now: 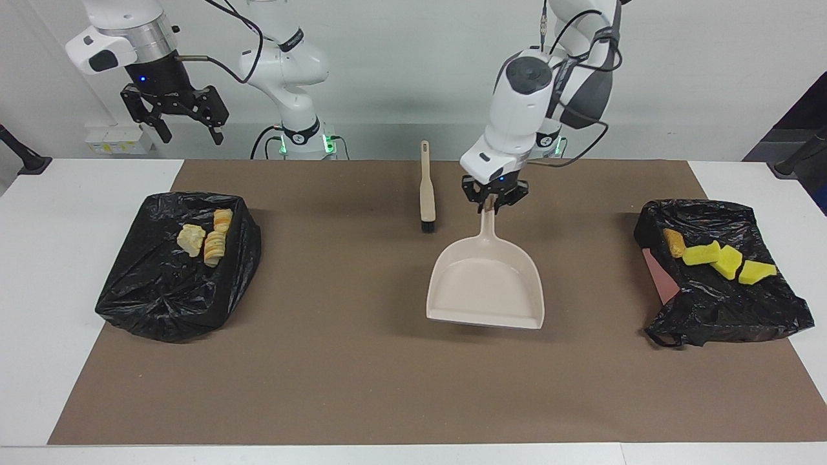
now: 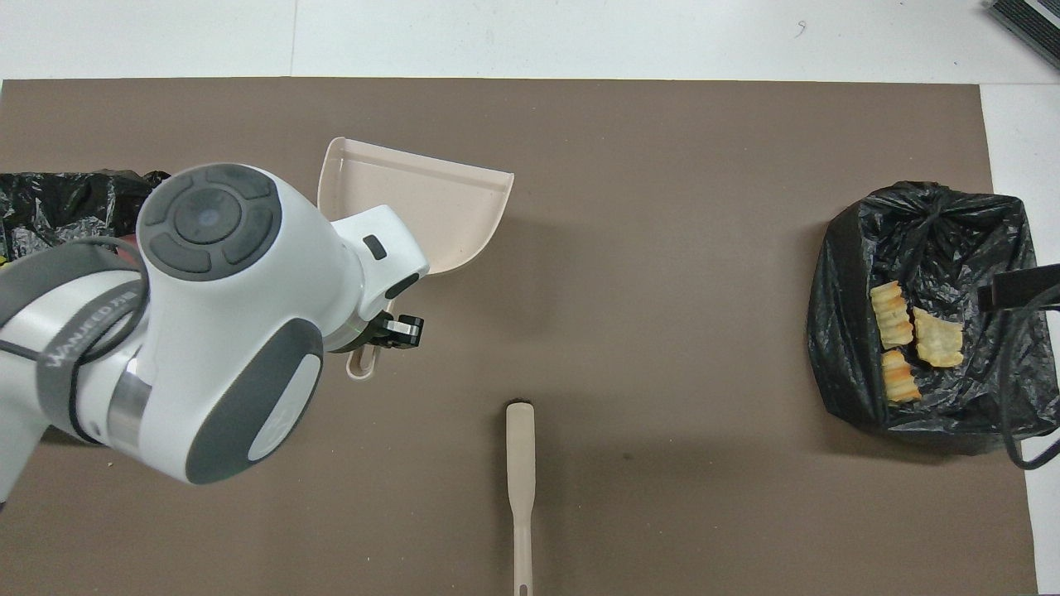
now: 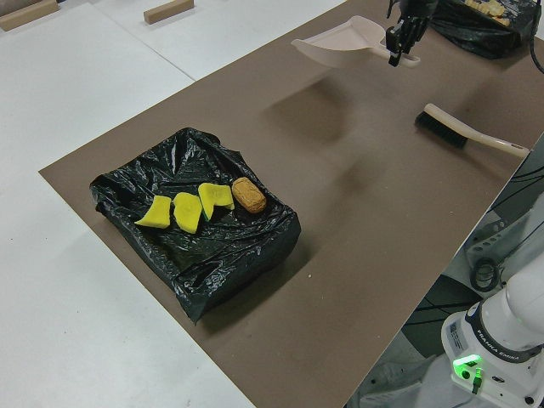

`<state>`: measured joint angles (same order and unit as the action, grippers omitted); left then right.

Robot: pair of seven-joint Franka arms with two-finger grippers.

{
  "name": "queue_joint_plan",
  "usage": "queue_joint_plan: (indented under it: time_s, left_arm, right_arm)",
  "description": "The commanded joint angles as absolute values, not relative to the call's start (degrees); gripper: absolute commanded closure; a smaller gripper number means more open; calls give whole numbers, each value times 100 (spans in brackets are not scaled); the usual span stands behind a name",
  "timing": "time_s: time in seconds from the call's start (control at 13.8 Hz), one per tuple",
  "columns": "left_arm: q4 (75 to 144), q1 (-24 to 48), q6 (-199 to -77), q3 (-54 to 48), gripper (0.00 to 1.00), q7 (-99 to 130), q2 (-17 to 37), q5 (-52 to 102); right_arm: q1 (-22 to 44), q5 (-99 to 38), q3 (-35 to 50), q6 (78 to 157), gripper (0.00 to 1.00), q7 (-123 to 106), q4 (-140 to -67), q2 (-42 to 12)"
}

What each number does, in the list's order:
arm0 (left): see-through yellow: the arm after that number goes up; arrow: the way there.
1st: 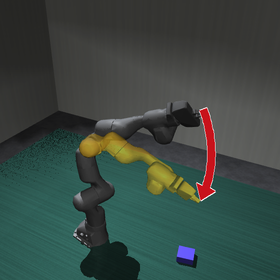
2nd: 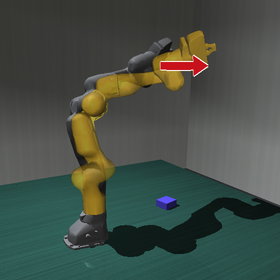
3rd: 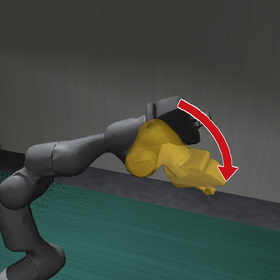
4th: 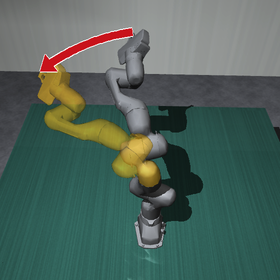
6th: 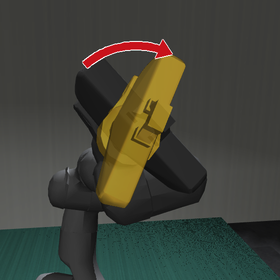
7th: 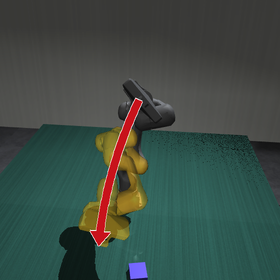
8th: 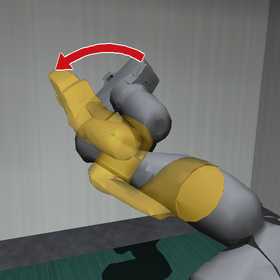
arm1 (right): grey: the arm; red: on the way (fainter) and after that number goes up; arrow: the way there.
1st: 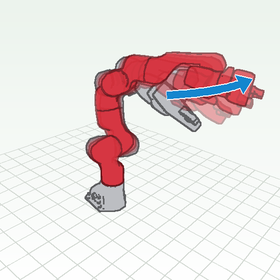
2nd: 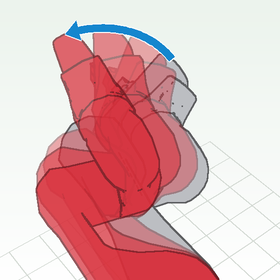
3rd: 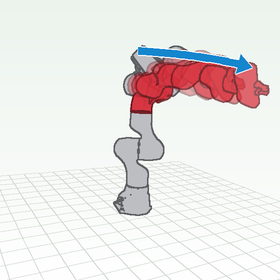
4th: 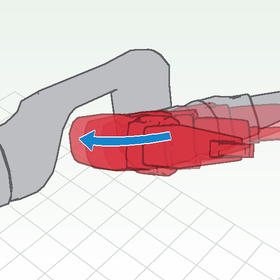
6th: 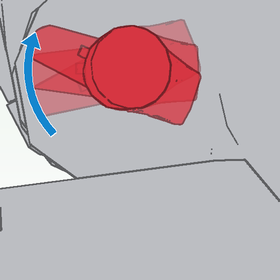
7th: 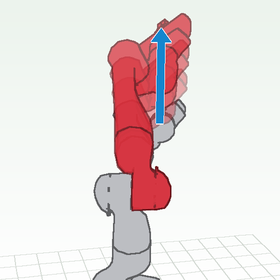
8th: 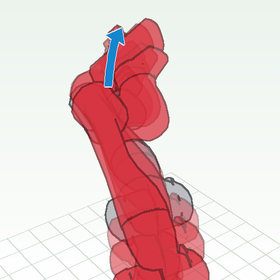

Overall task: Sweep and dump trash in bin
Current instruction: 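Return the empty dustpan to the table center with the left gripper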

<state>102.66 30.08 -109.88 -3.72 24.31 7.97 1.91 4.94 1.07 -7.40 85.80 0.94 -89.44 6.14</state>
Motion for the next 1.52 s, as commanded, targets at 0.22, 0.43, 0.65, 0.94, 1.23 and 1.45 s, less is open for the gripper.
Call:
queue_joint_plan:
  time_s: [0.22,0.43,0.65,0.94,1.23,1.45]
  left_arm:
    - [10459,3585,-12373,-272,100,3269,1563,264]
    - [10380,3823,-12428,-255,100,3559,1995,194]
    - [10380,3630,-12411,-246,0,3472,1846,193]
    - [10380,3568,-12034,-211,0,3472,1504,193]
    - [10249,3472,-11621,87,0,3393,1074,193]
    - [10029,2885,-11024,105,0,2631,651,255]
  right_arm:
    - [475,0,-747,8631,0,27,-9018,659]
    - [475,0,-747,8631,0,44,-9018,659]
    - [475,0,-747,8631,0,44,-9018,659]
    - [475,0,-747,8631,0,44,-9018,659]
    - [475,0,-747,8622,0,44,-9018,659]
    - [475,0,-747,8622,0,44,-9026,659]
